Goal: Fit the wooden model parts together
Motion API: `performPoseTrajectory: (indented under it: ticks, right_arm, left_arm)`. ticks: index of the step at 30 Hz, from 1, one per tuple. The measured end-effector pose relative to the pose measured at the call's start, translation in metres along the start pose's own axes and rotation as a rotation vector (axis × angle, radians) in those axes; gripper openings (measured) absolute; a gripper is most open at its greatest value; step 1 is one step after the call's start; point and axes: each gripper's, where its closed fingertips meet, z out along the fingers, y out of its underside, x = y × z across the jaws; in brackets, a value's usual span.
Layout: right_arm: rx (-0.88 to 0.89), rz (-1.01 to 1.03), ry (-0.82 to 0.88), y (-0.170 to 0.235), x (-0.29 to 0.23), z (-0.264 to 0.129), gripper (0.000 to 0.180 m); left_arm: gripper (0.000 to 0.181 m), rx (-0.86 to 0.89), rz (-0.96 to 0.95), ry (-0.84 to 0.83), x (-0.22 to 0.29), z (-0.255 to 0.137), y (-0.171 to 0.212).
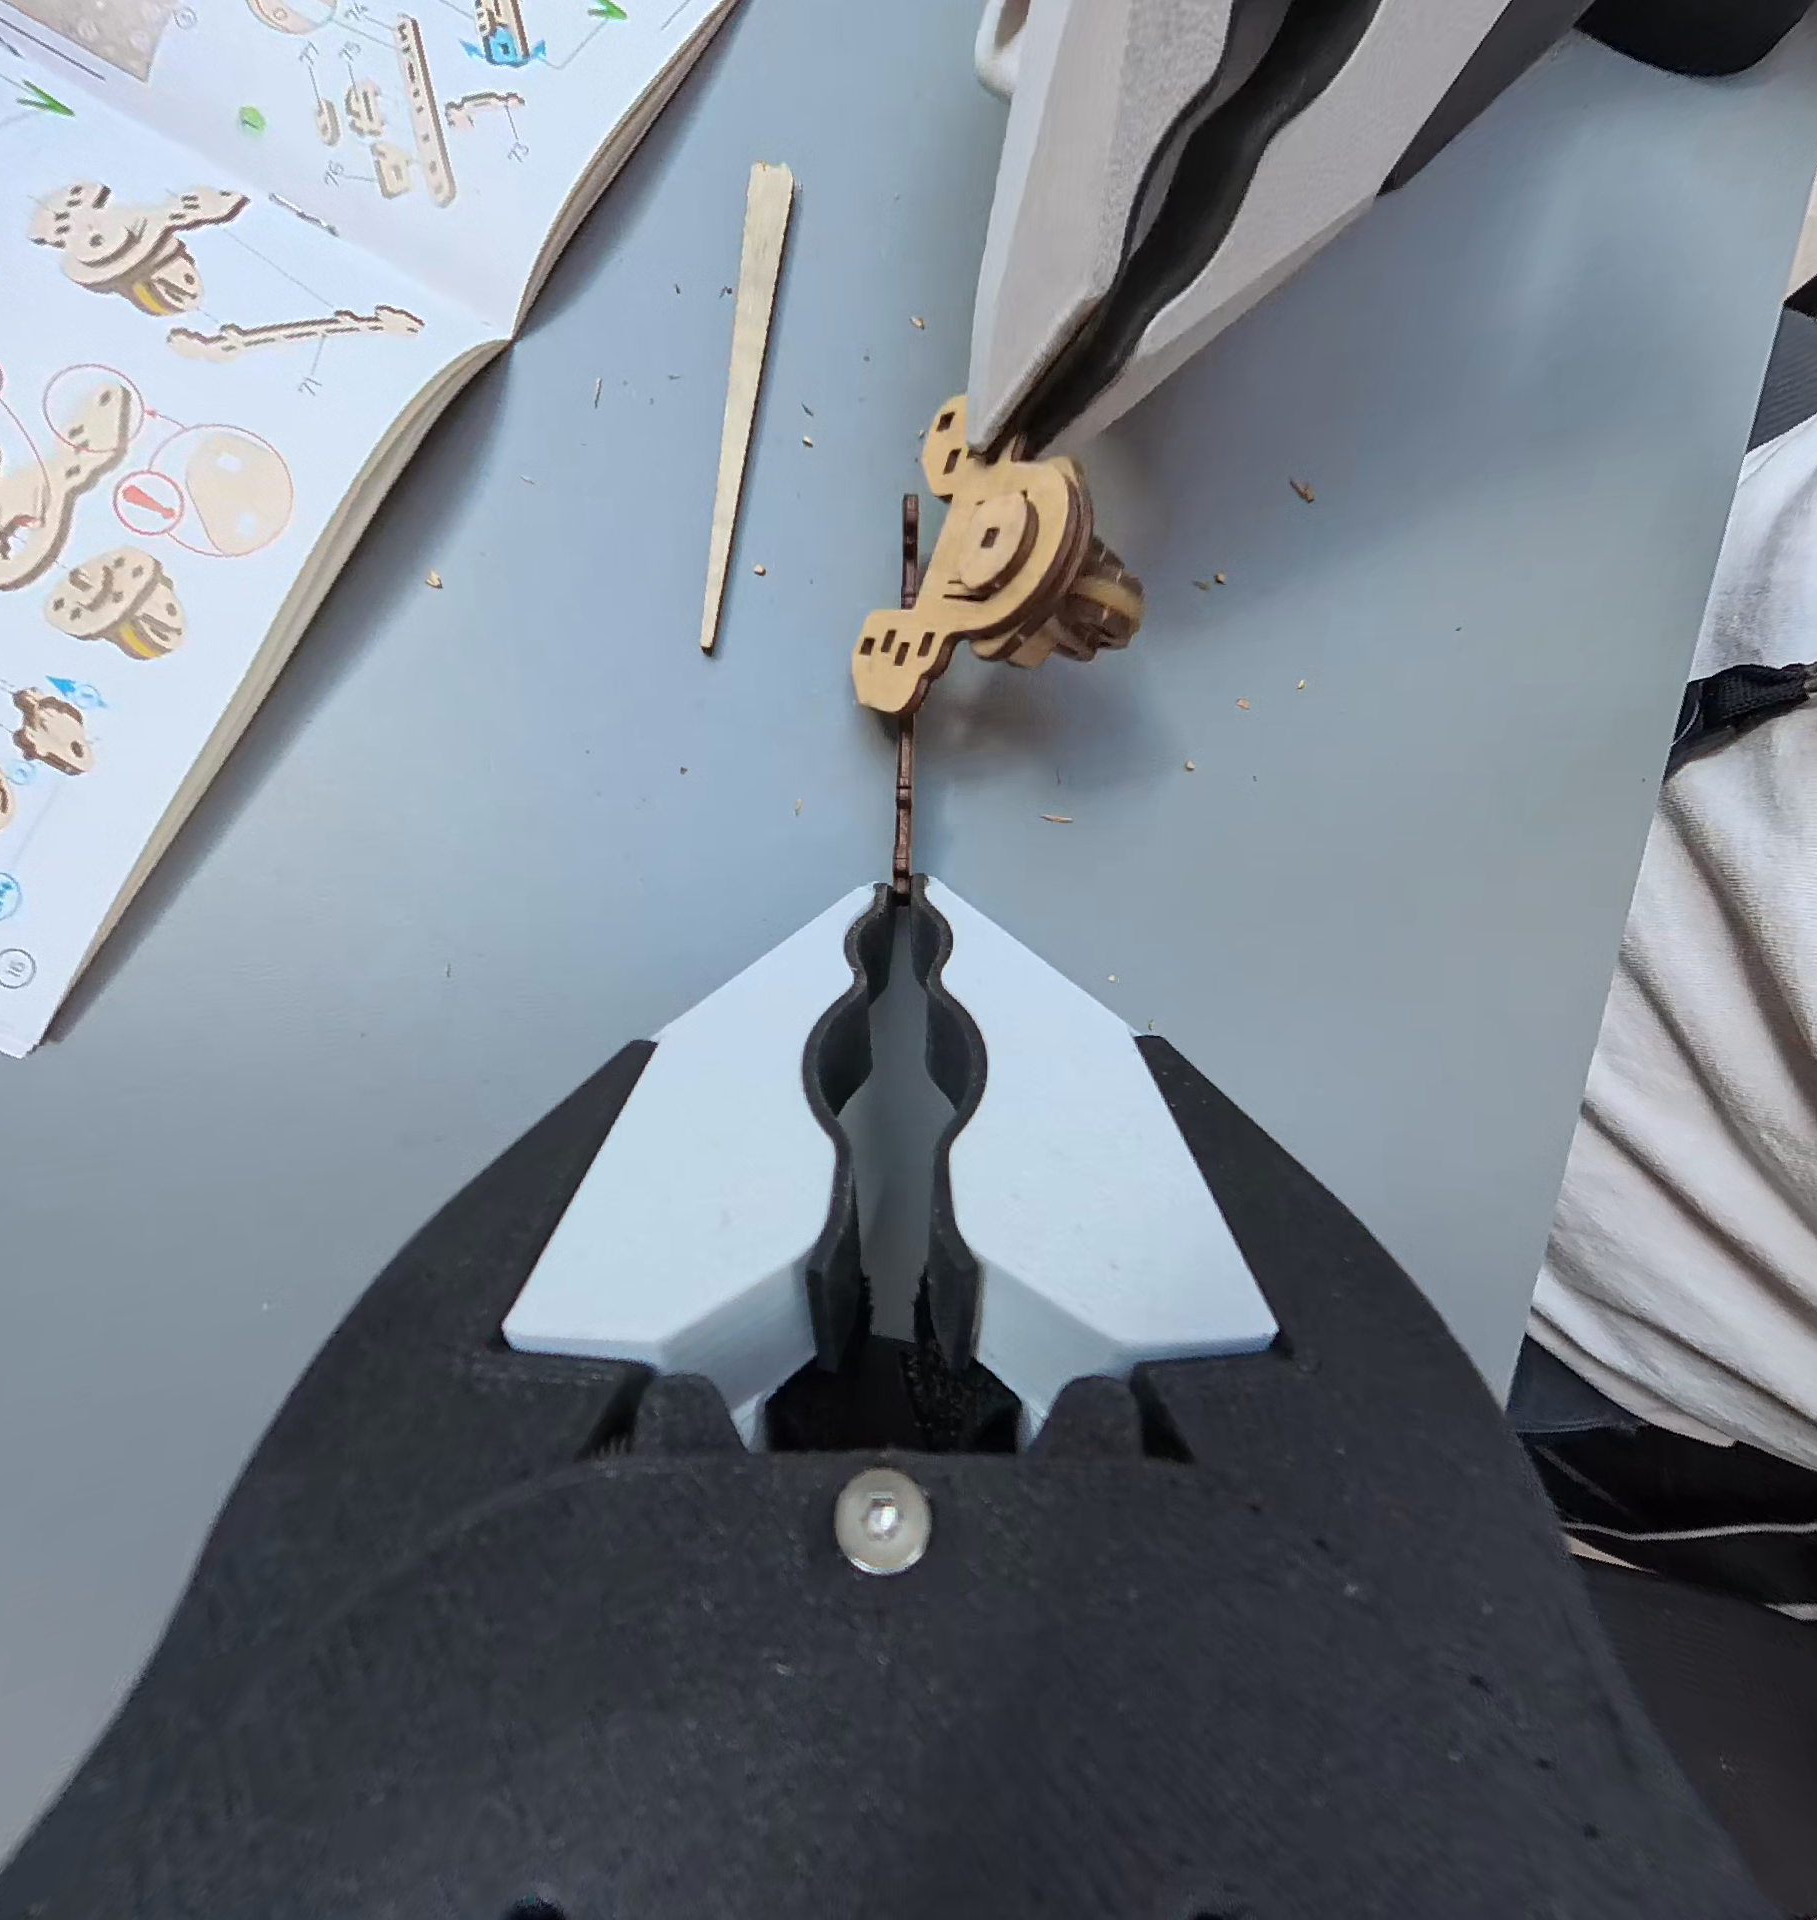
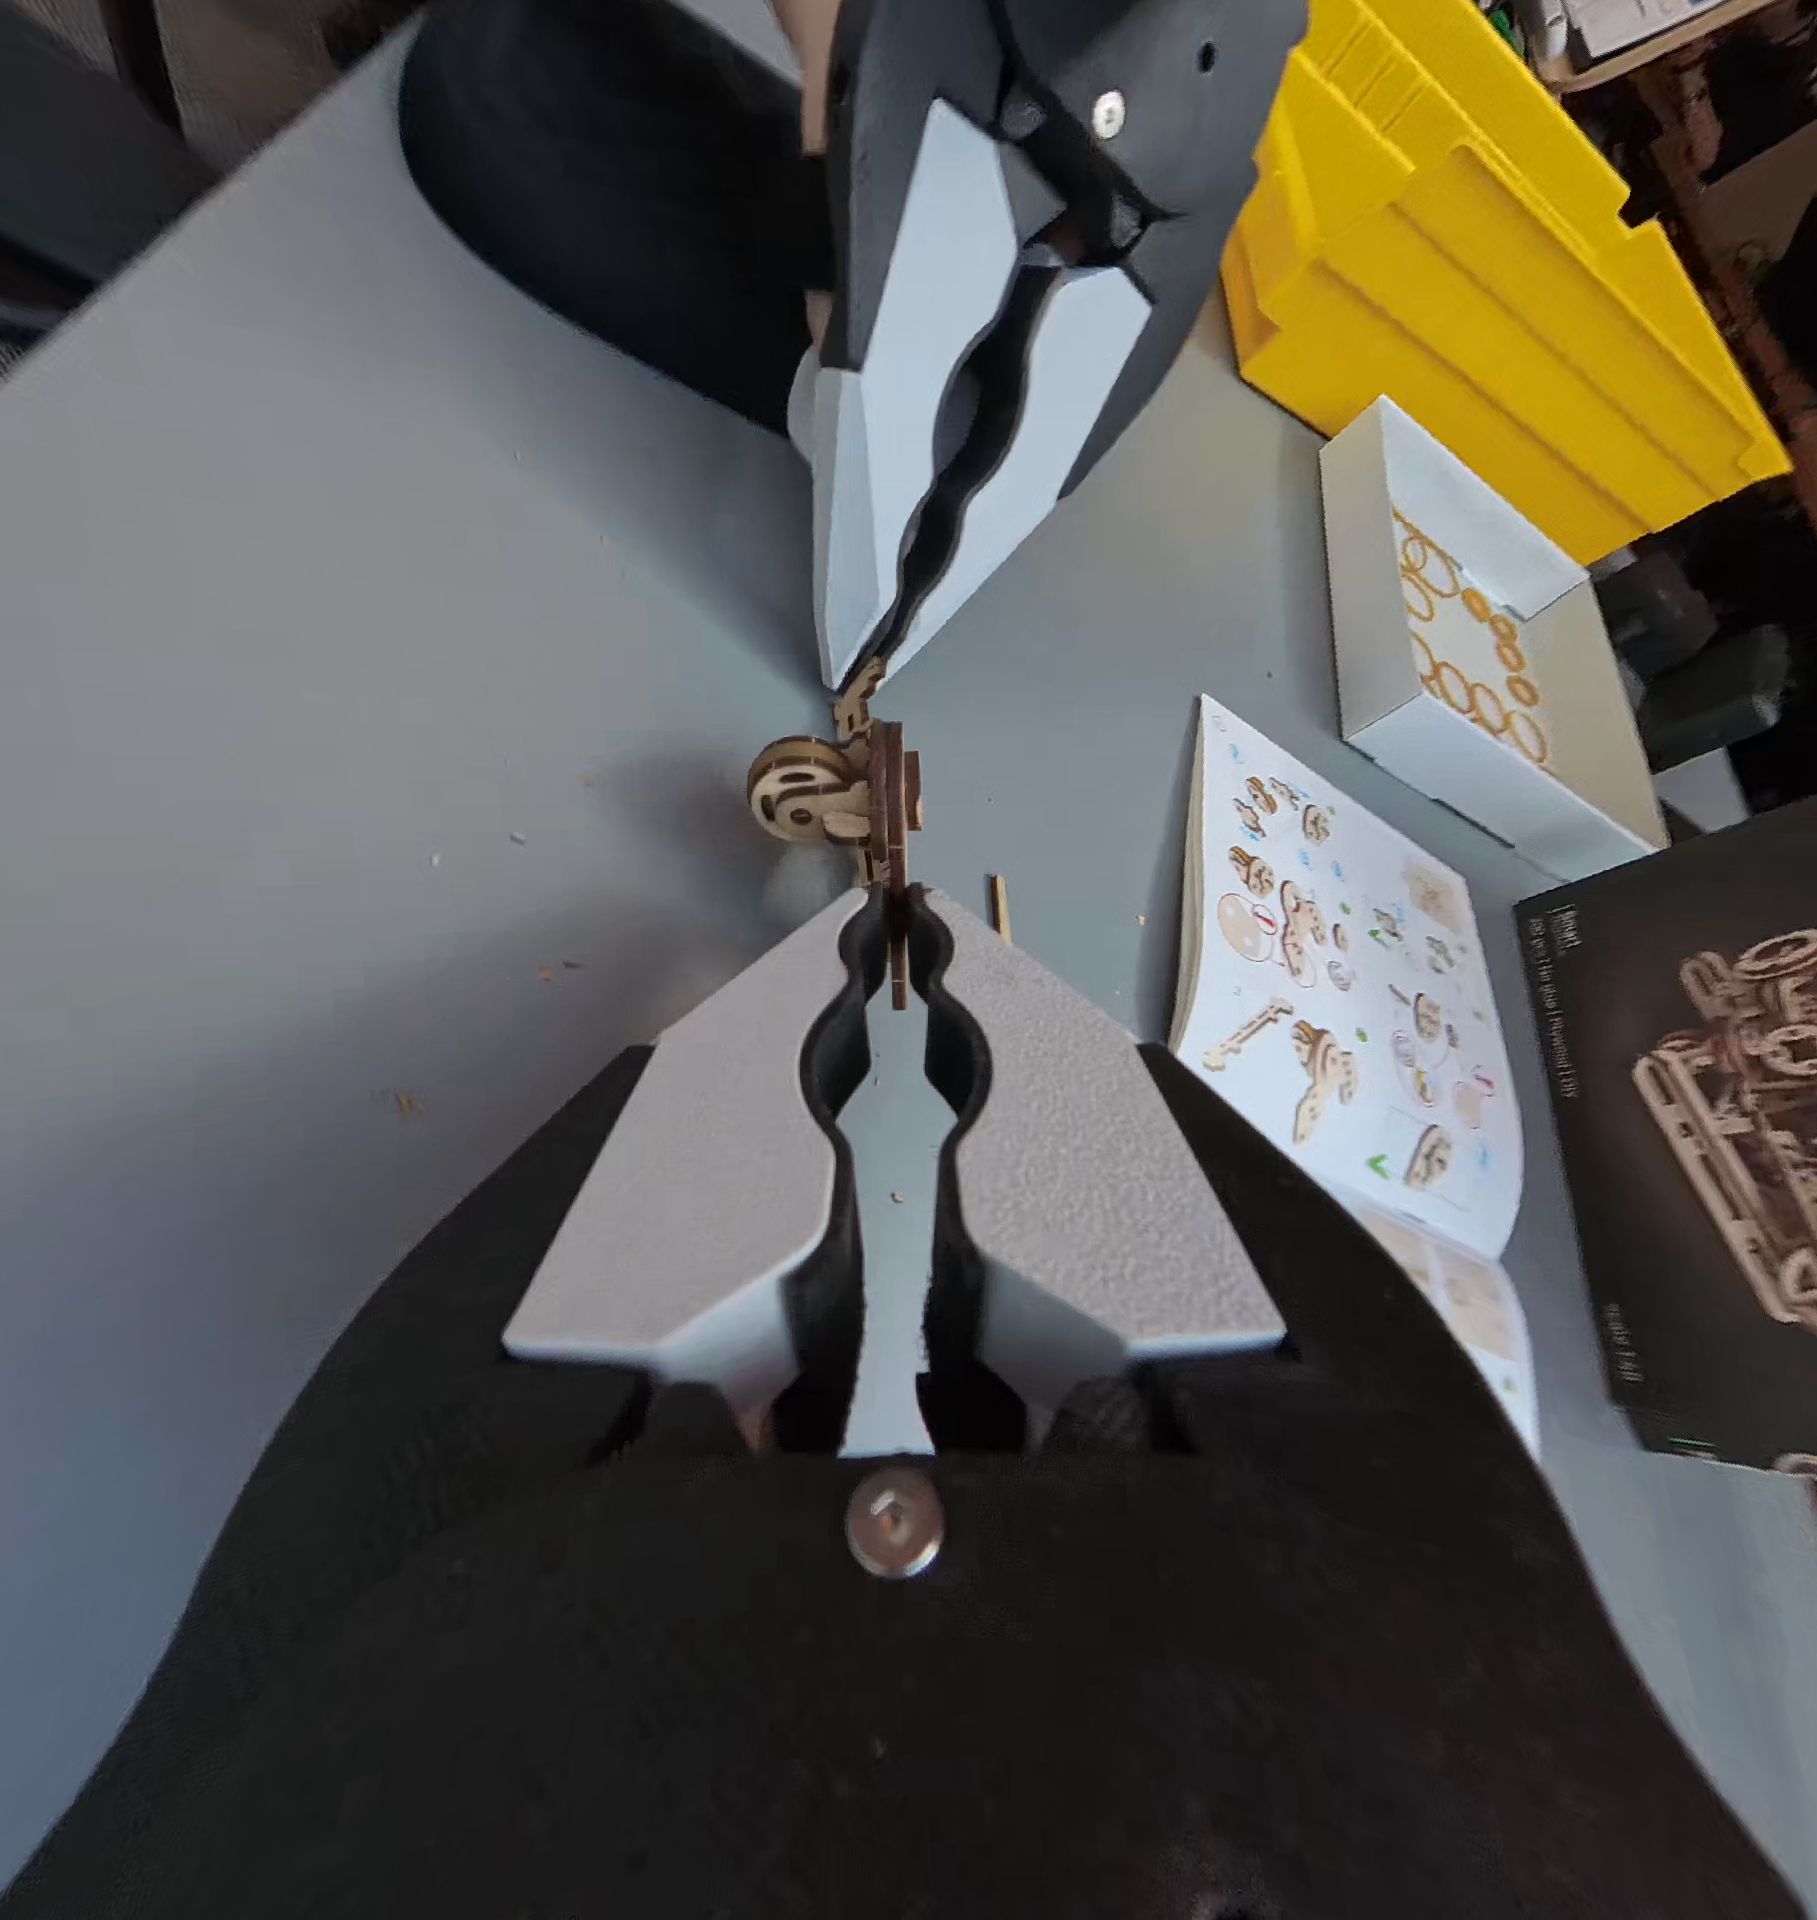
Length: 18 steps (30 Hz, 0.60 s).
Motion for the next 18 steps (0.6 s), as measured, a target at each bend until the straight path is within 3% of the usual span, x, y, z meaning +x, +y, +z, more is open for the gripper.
performPoseTrajectory:
  ticks: [5, 8, 14, 18]
  right_arm:
    - [0.214, 0.719, -0.245, -0.016, 0.019, -0.008, 0.001]
    - [0.151, 1.041, -0.386, -0.003, 0.018, 0.005, 0.001]
    - [0.032, 1.339, -0.501, 0.008, 0.001, 0.026, 0.001]
    - [-0.027, 1.354, -0.457, 0.018, 0.001, 0.033, 0.004]
  left_arm:
    - [0.001, 0.026, -0.113, 0.038, 0.014, -0.014, 0.002]
    - [0.001, 0.011, -0.178, 0.061, 0.028, -0.020, 0.010]
    - [0.001, 0.051, -0.296, 0.201, 0.069, -0.027, 0.017]
    - [0.001, 0.085, -0.346, 0.272, 0.082, -0.028, 0.016]
